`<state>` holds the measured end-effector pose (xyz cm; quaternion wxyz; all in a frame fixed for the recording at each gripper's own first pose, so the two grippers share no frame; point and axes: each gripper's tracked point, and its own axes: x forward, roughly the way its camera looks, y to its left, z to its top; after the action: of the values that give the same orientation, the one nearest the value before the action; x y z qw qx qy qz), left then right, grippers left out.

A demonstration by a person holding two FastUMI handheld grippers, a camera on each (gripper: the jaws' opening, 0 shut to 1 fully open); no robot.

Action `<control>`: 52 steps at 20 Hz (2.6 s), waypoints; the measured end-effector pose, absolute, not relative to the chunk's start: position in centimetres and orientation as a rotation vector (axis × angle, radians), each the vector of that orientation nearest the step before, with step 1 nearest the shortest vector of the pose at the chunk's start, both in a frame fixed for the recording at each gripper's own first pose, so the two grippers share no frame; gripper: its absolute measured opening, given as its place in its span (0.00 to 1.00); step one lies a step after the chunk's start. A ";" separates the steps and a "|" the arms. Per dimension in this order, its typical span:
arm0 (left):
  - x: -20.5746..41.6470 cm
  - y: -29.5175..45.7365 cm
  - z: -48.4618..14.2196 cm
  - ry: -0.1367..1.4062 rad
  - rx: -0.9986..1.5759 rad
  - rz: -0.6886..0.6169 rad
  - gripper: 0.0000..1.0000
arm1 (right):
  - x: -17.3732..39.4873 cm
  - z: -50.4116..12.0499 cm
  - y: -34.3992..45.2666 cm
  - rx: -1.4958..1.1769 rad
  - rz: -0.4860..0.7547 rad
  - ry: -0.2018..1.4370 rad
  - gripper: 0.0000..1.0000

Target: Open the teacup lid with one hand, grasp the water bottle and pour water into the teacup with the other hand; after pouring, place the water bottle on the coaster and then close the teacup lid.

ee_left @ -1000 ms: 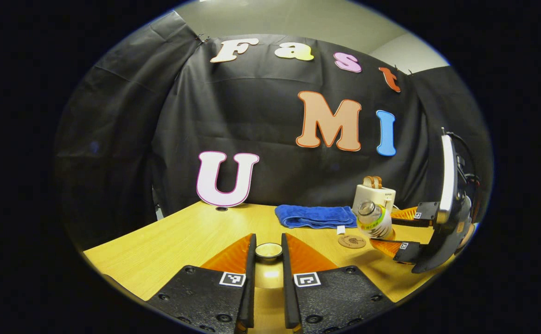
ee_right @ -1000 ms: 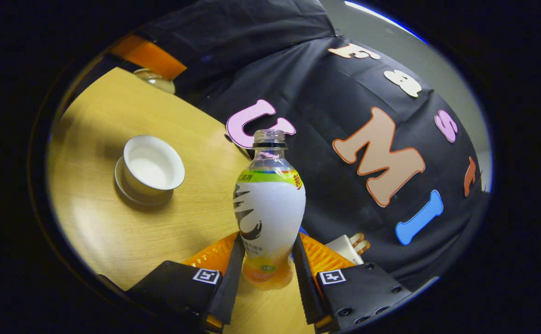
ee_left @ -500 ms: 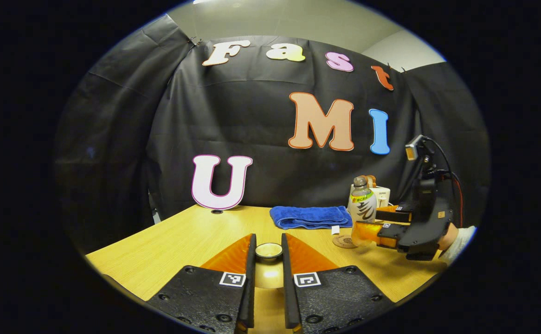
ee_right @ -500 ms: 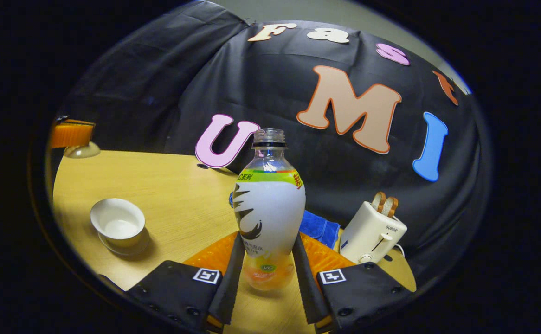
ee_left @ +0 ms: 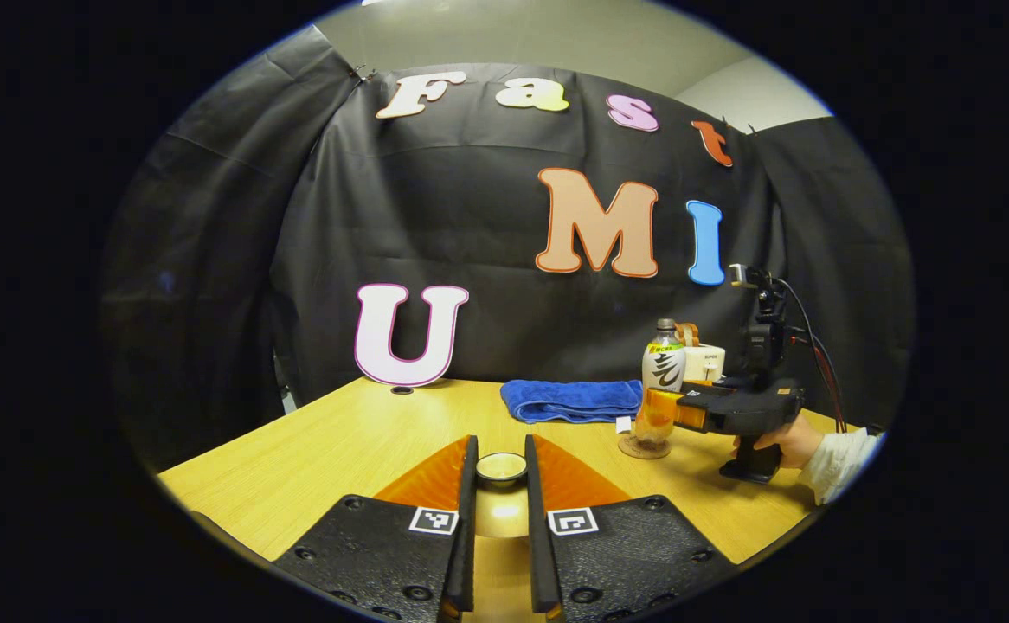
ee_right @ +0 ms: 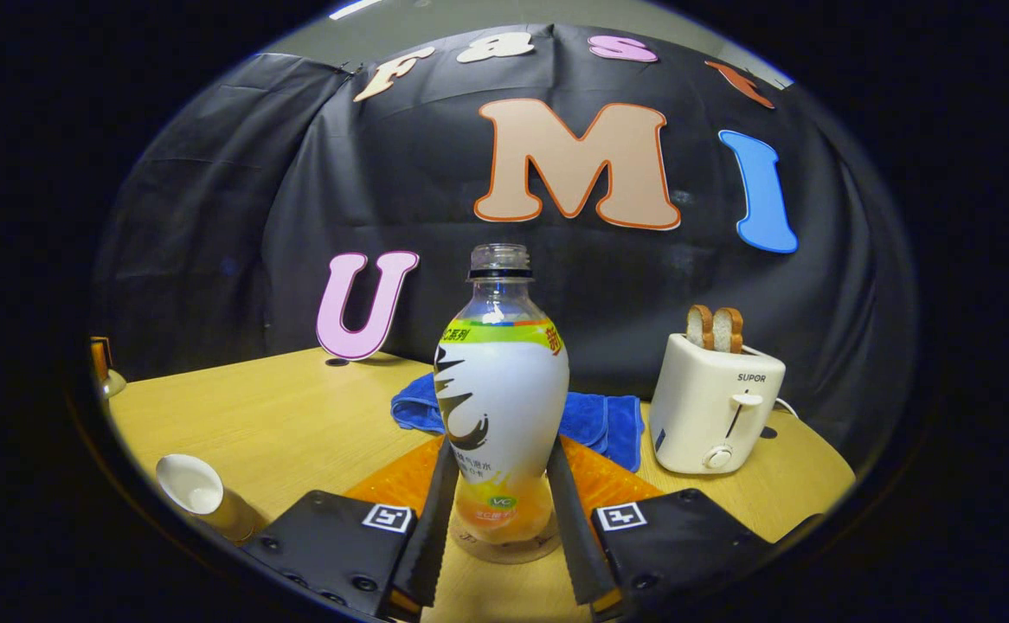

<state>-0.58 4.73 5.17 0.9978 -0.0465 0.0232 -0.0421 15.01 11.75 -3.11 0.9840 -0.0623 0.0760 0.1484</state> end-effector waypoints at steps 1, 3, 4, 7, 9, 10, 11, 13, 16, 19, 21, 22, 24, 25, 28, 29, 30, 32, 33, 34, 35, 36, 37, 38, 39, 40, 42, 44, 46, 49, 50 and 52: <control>-0.6 4.9 5.2 0.045 -0.096 -0.082 0.23 | 15.2 -3.5 11.7 -0.118 0.297 0.167 0.62; -0.5 4.8 5.1 0.047 -0.099 -0.084 0.23 | 15.7 -4.2 11.4 -0.101 0.284 0.193 0.62; -0.4 4.7 5.0 0.049 -0.101 -0.087 0.23 | 15.7 -4.6 11.3 -0.098 0.271 0.207 0.62; -0.5 4.6 4.7 0.059 -0.109 -0.091 0.23 | 16.0 -5.0 11.3 -0.079 0.265 0.218 0.63; -0.4 4.5 4.6 0.062 -0.113 -0.091 0.23 | 16.0 -5.2 11.5 -0.077 0.267 0.222 0.65; -0.3 4.5 4.6 0.063 -0.114 -0.091 0.23 | 16.0 -5.2 11.4 -0.085 0.268 0.216 0.64; -0.3 4.5 4.4 0.067 -0.115 -0.092 0.23 | 16.0 -5.3 11.6 -0.088 0.269 0.218 0.65; -0.2 4.3 4.4 0.073 -0.112 -0.097 0.23 | 16.0 -5.3 11.4 -0.095 0.268 0.220 0.65; 0.3 3.9 4.5 0.073 -0.105 -0.098 0.23 | 15.8 -5.3 11.4 -0.088 0.257 0.224 0.70; 0.4 3.5 4.5 0.076 -0.105 -0.101 0.23 | 16.0 -5.8 11.5 -0.122 0.254 0.234 0.73; 0.4 3.3 4.4 0.077 -0.099 -0.103 0.23 | 16.3 -6.0 11.7 -0.126 0.258 0.241 0.75; 0.4 3.3 4.4 0.078 -0.096 -0.104 0.23 | 16.3 -6.0 11.5 -0.128 0.260 0.239 0.75; 0.3 3.1 4.2 0.080 -0.097 -0.109 0.23 | 16.4 -5.8 11.6 -0.129 0.264 0.234 0.74; 0.2 2.9 4.2 0.081 -0.099 -0.112 0.23 | 16.4 -5.7 11.7 -0.129 0.265 0.234 0.76; 0.3 2.8 4.3 0.079 -0.097 -0.113 0.23 | 16.0 -5.9 11.6 -0.124 0.261 0.239 0.74; 0.3 2.8 4.3 0.078 -0.096 -0.112 0.23 | 15.8 -6.2 11.4 -0.112 0.263 0.251 0.74; 0.3 2.7 4.3 0.077 -0.097 -0.112 0.23 | 15.8 -6.3 11.3 -0.102 0.262 0.261 0.74; 0.3 2.6 4.3 0.077 -0.096 -0.113 0.23 | 15.8 -6.3 11.2 -0.098 0.261 0.264 0.74; 0.3 2.6 4.3 0.076 -0.093 -0.114 0.23 | 15.8 -6.2 11.1 -0.104 0.258 0.260 0.74; 0.3 2.5 4.3 0.077 -0.091 -0.114 0.23 | 15.8 -6.3 11.1 -0.110 0.259 0.260 0.78; 0.4 2.3 4.3 0.076 -0.092 -0.117 0.23 | 15.7 -6.4 11.1 -0.114 0.262 0.261 0.76; 0.3 2.2 4.4 0.077 -0.093 -0.120 0.23 | 15.6 -6.5 11.1 -0.117 0.264 0.264 0.76; 0.3 2.1 4.3 0.077 -0.093 -0.122 0.23 | 15.7 -6.5 11.1 -0.119 0.263 0.266 0.76; 0.3 2.1 4.4 0.075 -0.093 -0.124 0.23 | 15.6 -6.2 11.1 -0.115 0.267 0.265 0.74; 0.4 2.0 4.3 0.075 -0.089 -0.126 0.23 | 15.6 -6.2 11.3 -0.112 0.264 0.264 0.80; 0.5 1.9 4.3 0.075 -0.085 -0.127 0.23 | 15.6 -6.1 11.2 -0.110 0.262 0.259 0.87; 0.6 1.6 4.4 0.075 -0.079 -0.133 0.23 | 15.4 -5.6 10.9 -0.107 0.257 0.246 1.00; 0.8 1.2 4.2 0.076 -0.075 -0.142 0.23 | 15.1 -5.2 10.5 -0.105 0.255 0.235 1.00; 1.1 0.7 4.0 0.079 -0.075 -0.153 0.23 | 14.5 -4.6 10.0 -0.110 0.250 0.215 1.00; 1.7 0.2 3.5 0.084 -0.077 -0.163 0.23 | 13.3 -2.4 8.2 -0.112 0.218 0.135 1.00; 2.0 0.1 3.1 0.093 -0.080 -0.164 0.23 | 12.7 -1.8 7.8 -0.101 0.216 0.117 1.00; 2.4 -0.3 2.2 0.108 -0.092 -0.168 0.23 | 11.7 -0.7 7.0 -0.090 0.211 0.096 1.00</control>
<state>2.43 -0.26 2.22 0.9940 -0.0457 0.0538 -0.0840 11.69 6.99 -0.75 0.9923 -0.0446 0.0477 0.1050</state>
